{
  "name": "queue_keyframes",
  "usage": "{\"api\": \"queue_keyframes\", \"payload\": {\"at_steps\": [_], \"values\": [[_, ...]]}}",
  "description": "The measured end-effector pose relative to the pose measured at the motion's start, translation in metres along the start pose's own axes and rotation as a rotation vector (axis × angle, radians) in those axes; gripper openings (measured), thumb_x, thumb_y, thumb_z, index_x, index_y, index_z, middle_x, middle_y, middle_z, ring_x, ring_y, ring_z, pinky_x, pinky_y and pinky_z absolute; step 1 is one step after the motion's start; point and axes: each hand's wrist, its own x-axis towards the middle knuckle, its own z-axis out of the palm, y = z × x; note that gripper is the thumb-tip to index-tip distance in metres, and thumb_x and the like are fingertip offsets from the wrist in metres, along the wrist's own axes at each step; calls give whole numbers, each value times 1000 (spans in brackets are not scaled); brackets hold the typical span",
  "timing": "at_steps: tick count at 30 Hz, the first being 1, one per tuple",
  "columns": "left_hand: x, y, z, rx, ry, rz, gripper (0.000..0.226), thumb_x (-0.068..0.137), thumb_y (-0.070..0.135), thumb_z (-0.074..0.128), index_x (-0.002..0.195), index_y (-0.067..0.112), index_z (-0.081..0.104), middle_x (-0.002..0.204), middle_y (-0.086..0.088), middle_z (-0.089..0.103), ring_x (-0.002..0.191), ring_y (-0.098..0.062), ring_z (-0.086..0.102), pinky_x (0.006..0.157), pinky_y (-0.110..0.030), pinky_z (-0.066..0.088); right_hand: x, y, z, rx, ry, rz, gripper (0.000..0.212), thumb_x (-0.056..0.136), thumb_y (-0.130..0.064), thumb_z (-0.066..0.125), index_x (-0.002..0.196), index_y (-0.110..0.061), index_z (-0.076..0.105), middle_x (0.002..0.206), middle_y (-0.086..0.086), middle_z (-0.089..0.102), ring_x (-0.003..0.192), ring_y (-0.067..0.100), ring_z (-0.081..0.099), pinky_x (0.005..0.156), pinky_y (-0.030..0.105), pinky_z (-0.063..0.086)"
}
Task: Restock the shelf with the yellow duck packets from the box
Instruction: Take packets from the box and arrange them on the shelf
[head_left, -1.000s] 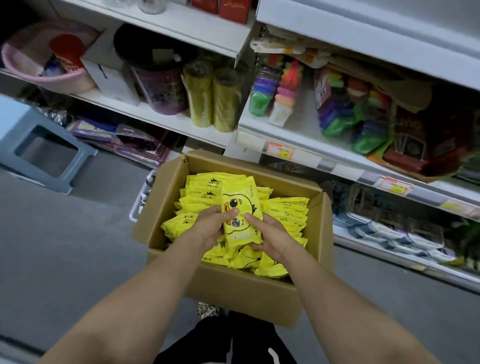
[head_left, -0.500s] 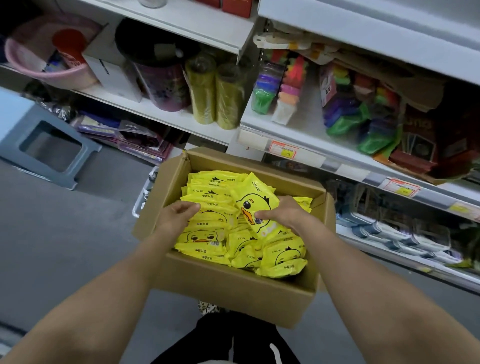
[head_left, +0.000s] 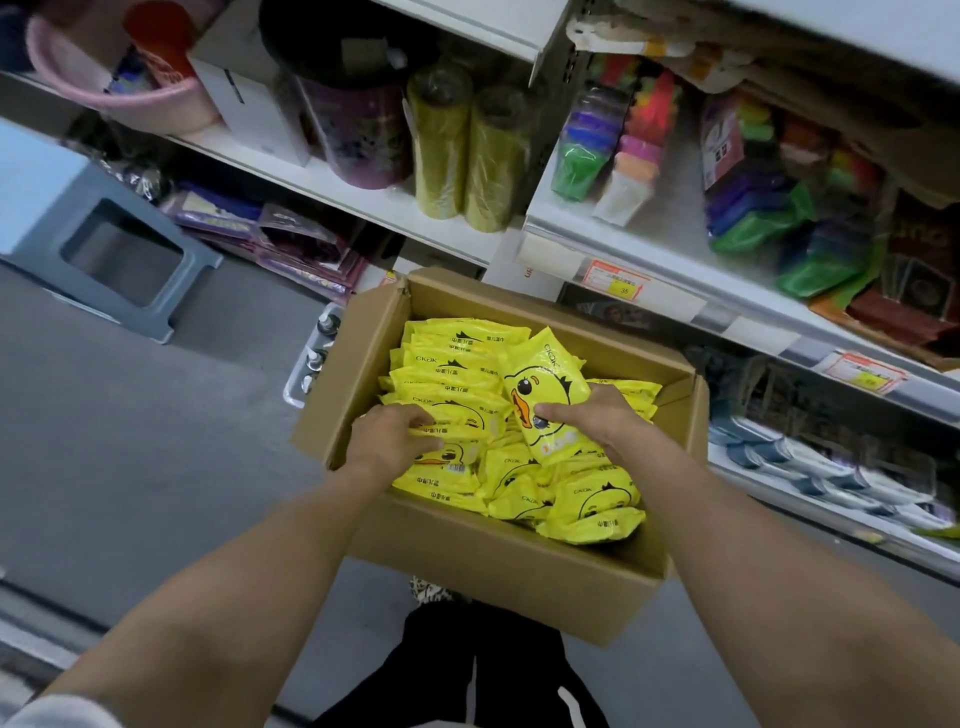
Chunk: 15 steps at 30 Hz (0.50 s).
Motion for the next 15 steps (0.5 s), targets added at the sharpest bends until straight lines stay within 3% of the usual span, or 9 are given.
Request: {"api": "queue_keyframes", "payload": {"at_steps": [4,7,11,13,15], "values": [[3,4,4,233,-14,65,53,72,56,76,118,32,64,117,7,65,112,-18,54,93,-35,45,5,7,3,6,20,33,44,71,-31,89,102,-17,60,112,2,66,104,23,58,91,35,46],[4,14,6,434,-46,93,60,75,57,73,124,29,56,122,3,61,115,-20,54,92,-35,43,3,9,4,-11,28,37,57,70,-34,89,115,-14,60,119,2,63,109,23,56,93,35,45],[6,23,5,762,-185,227,71,78,59,69,138,32,43,137,4,52,130,-23,39,106,-39,31,3,11,-1,-23,44,32,51,74,-32,87,114,-18,59,115,2,58,104,21,51,87,32,41],[6,27,4,840,-230,279,66,84,48,68,142,32,40,138,3,51,131,-24,39,106,-38,31,0,12,-4,-22,62,29,61,73,-33,87,123,-14,58,116,0,56,108,21,51,89,32,41],[9,29,1,802,-217,254,46,89,33,65,133,32,51,128,1,59,121,-23,49,97,-35,40,-3,12,-7,-34,80,46,62,71,-35,88,121,-15,58,118,-1,56,113,23,53,91,33,42]]}}
